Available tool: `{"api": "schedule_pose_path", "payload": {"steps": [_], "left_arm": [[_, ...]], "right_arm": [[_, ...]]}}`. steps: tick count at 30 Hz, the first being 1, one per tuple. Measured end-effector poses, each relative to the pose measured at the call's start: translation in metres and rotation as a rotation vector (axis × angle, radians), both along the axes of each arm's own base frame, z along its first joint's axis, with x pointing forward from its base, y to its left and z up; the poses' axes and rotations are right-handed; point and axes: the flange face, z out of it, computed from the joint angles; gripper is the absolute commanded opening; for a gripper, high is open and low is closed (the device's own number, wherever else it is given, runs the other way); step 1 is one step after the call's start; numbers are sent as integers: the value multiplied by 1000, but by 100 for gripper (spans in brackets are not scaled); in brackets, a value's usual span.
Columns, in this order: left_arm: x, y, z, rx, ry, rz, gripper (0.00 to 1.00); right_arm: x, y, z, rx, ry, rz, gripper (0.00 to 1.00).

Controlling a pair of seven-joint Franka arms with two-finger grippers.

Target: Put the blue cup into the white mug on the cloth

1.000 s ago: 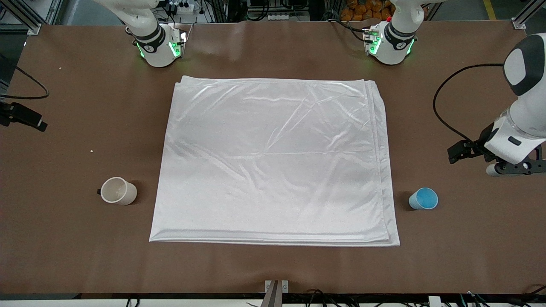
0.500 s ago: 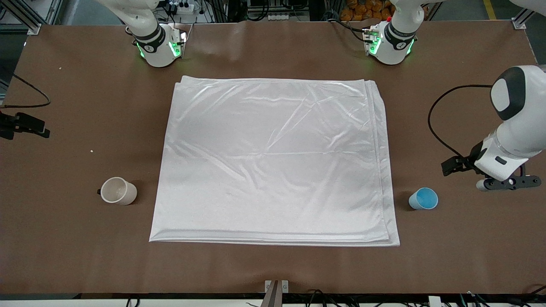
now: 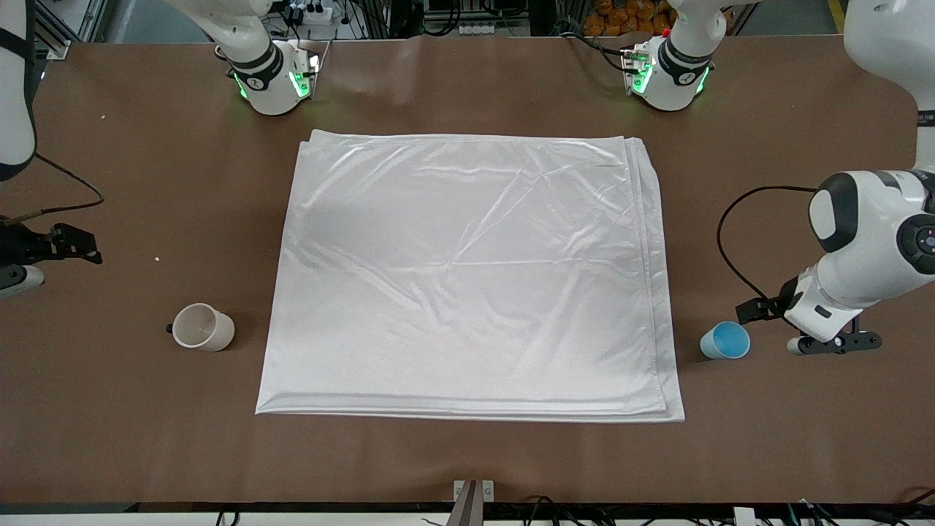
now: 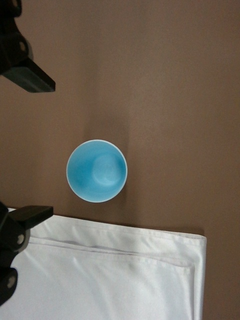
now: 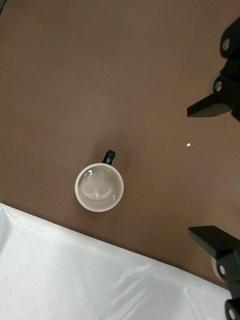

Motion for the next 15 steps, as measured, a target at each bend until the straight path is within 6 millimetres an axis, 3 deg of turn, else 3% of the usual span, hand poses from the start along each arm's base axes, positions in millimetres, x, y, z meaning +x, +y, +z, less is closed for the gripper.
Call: {"api": "schedule_pose_path", "payload": {"steps": [8,15], "left_arm": [[7,2,-25,-7,26,3,100],[12,10,-41,-11,42,14,100]], "right_arm": [[13,-1,-38,4,-14,188,96],[11,0,-80,5,-21,325,98]]}}
